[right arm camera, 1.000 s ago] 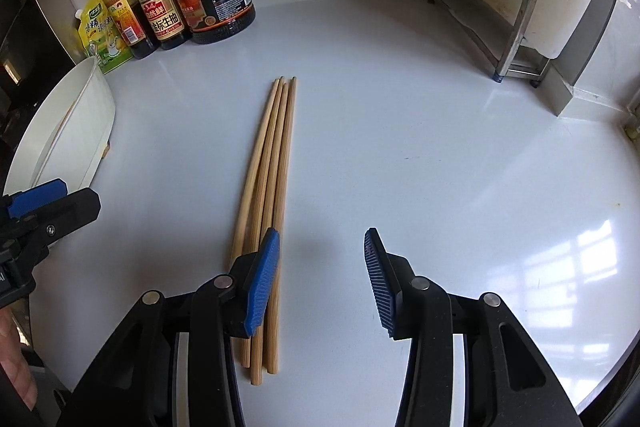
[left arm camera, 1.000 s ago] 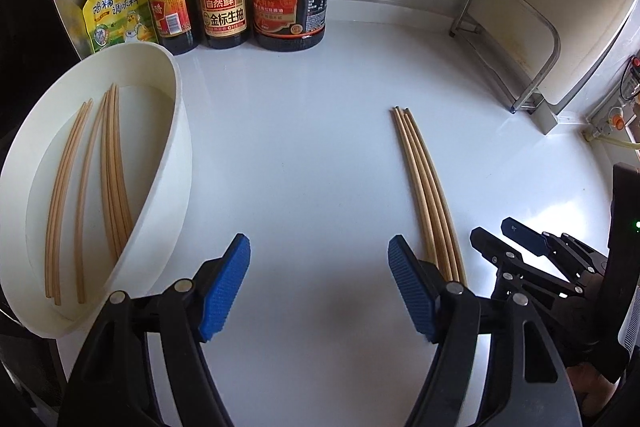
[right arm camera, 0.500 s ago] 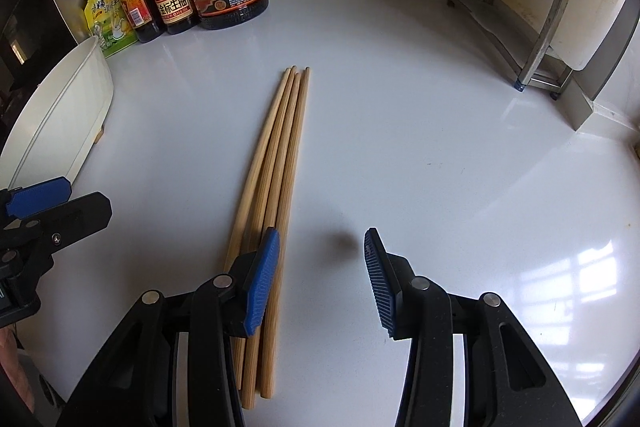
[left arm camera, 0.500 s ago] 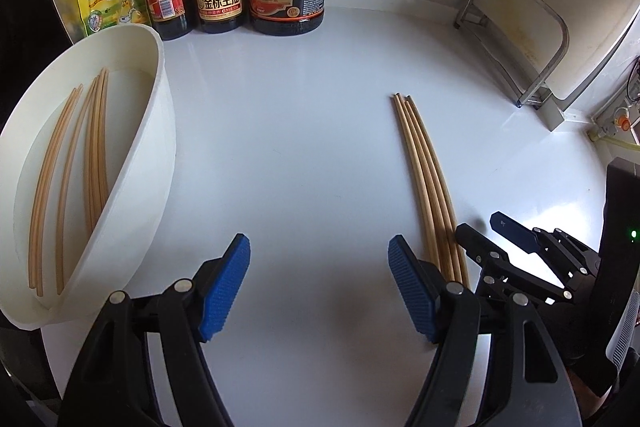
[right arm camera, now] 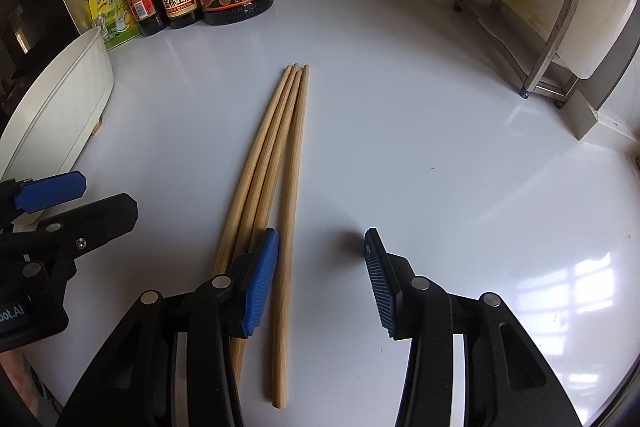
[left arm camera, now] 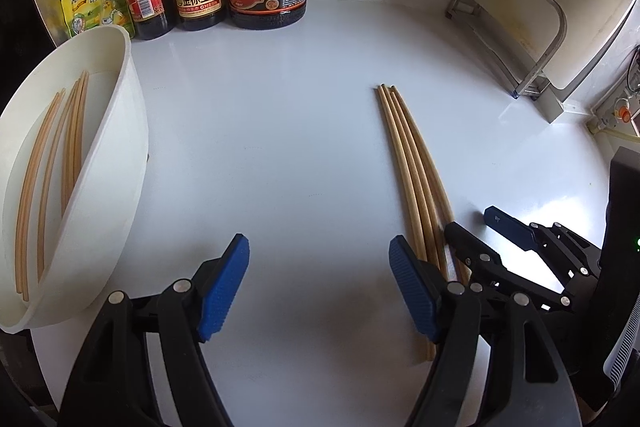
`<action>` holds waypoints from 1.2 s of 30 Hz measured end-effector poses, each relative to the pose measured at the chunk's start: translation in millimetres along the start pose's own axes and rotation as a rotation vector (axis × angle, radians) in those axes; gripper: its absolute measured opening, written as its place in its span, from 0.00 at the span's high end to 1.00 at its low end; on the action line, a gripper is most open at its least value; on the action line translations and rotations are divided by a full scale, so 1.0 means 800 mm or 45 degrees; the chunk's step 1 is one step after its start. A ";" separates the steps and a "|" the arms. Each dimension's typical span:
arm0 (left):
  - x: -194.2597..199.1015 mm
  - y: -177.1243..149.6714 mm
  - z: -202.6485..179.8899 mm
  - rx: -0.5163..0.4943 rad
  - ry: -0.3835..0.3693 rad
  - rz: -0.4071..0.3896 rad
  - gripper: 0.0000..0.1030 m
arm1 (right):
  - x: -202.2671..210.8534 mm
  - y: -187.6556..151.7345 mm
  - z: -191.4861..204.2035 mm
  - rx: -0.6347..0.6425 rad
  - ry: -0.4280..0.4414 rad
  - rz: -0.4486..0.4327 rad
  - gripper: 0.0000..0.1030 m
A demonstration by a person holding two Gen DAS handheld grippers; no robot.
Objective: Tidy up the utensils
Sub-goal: 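Push one wooden chopstick apart from the row with the right tool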
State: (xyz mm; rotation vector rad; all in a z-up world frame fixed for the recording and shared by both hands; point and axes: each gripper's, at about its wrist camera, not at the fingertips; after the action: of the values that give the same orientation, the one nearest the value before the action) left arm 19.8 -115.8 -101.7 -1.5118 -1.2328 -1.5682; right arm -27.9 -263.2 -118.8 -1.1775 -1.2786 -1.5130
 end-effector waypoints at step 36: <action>-0.051 0.018 -0.060 -0.056 0.126 0.026 0.31 | -0.003 -0.004 -0.050 0.000 -0.054 -0.064 0.59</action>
State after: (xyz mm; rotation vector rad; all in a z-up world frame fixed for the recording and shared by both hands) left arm 20.3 -172.1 -134.1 -1.4511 -1.1311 -1.6457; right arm -36.0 -301.9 -123.7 -1.1910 -1.3455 -1.5313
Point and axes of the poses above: each gripper's, at about its wrist camera, not at the fingertips, and x roughly against the way its jaws point, z to its left, y to its top, and after that the axes turned 15 degrees about z, right-handed
